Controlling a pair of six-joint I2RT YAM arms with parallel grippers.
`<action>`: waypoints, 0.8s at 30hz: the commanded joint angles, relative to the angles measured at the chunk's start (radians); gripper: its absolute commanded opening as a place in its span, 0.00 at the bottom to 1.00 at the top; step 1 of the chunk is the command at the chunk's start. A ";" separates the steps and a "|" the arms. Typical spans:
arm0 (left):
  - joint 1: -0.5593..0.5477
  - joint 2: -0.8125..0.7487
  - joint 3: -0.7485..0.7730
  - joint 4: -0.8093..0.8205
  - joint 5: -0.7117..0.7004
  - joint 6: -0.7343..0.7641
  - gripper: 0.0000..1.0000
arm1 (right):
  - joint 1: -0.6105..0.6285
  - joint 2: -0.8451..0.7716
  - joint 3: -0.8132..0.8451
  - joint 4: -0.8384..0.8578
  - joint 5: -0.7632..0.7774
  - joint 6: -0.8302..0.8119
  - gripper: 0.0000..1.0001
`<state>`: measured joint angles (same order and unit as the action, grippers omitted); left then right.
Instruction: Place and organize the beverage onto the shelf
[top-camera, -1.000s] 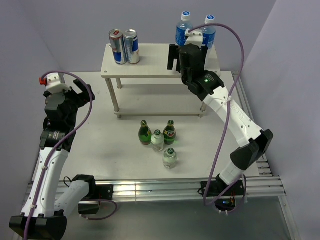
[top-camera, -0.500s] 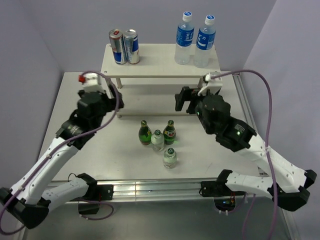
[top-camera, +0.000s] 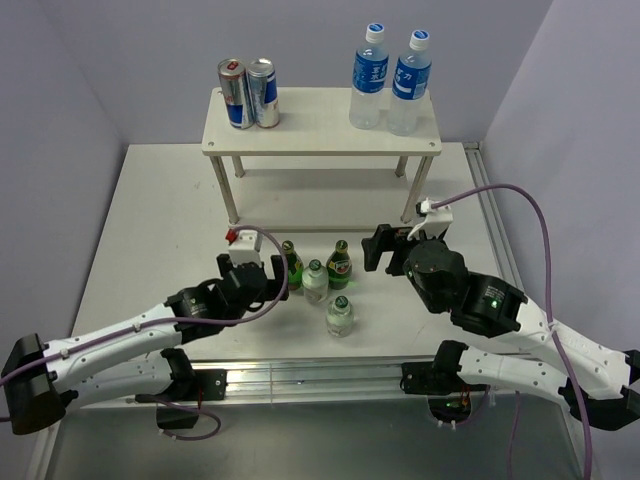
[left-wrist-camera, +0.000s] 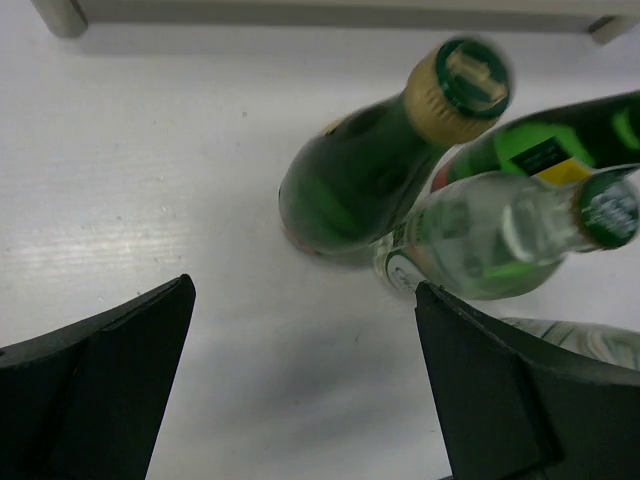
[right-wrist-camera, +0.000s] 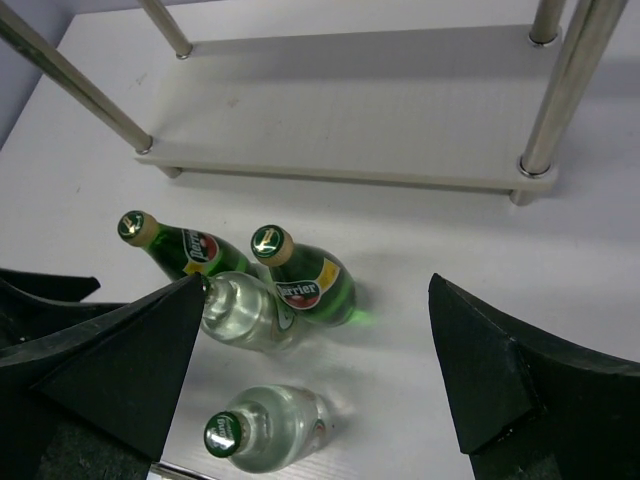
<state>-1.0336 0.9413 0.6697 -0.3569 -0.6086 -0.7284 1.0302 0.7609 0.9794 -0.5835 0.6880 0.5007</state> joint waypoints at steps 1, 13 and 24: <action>-0.017 0.005 -0.102 0.188 -0.017 -0.065 0.99 | 0.007 -0.026 -0.018 -0.024 0.047 0.036 1.00; -0.019 0.313 -0.214 0.685 -0.008 0.041 0.99 | 0.005 -0.074 -0.064 -0.055 0.067 0.050 1.00; -0.019 0.553 -0.162 0.829 -0.091 0.078 0.99 | 0.005 -0.104 -0.096 -0.064 0.068 0.058 1.00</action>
<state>-1.0470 1.4570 0.4725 0.3801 -0.6823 -0.6720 1.0302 0.6697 0.8936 -0.6521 0.7261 0.5415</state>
